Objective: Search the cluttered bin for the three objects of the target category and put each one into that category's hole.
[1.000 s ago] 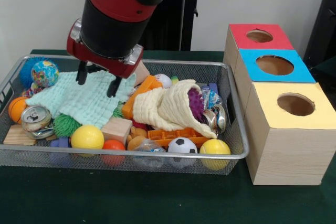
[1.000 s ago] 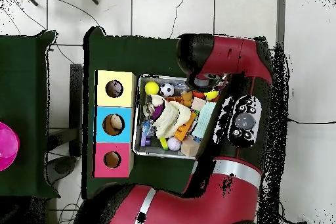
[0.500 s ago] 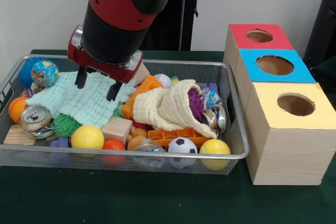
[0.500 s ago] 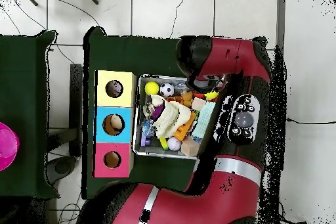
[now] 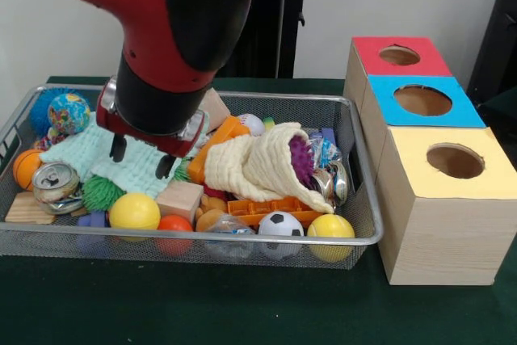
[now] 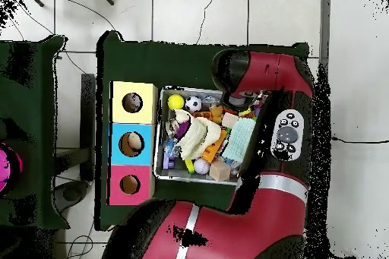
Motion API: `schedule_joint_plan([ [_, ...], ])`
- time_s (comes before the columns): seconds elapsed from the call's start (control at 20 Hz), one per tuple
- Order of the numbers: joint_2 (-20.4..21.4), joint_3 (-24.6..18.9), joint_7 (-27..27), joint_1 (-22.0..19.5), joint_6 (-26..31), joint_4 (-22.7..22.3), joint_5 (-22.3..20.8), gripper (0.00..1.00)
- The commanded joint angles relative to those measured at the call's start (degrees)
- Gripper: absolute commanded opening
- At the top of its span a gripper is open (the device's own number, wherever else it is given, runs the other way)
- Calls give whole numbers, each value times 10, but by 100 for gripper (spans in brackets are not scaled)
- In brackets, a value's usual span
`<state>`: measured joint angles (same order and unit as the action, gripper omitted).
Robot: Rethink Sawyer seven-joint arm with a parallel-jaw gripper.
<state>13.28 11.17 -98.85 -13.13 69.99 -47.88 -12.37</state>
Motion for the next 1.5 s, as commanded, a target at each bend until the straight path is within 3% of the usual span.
schedule_joint_plan([
  [0.05,-50,-72,135,-30,-65,-50,-45,100],
  [0.55,-118,-61,98,-35,-7,13,-57,100],
  [0.6,-120,-60,98,-34,11,19,-56,0],
  [1.1,-131,-67,82,-25,66,33,-38,0],
  [1.3,-96,-70,77,-14,98,6,-24,0],
  [1.5,-24,-75,73,13,152,-9,-1,0],
])
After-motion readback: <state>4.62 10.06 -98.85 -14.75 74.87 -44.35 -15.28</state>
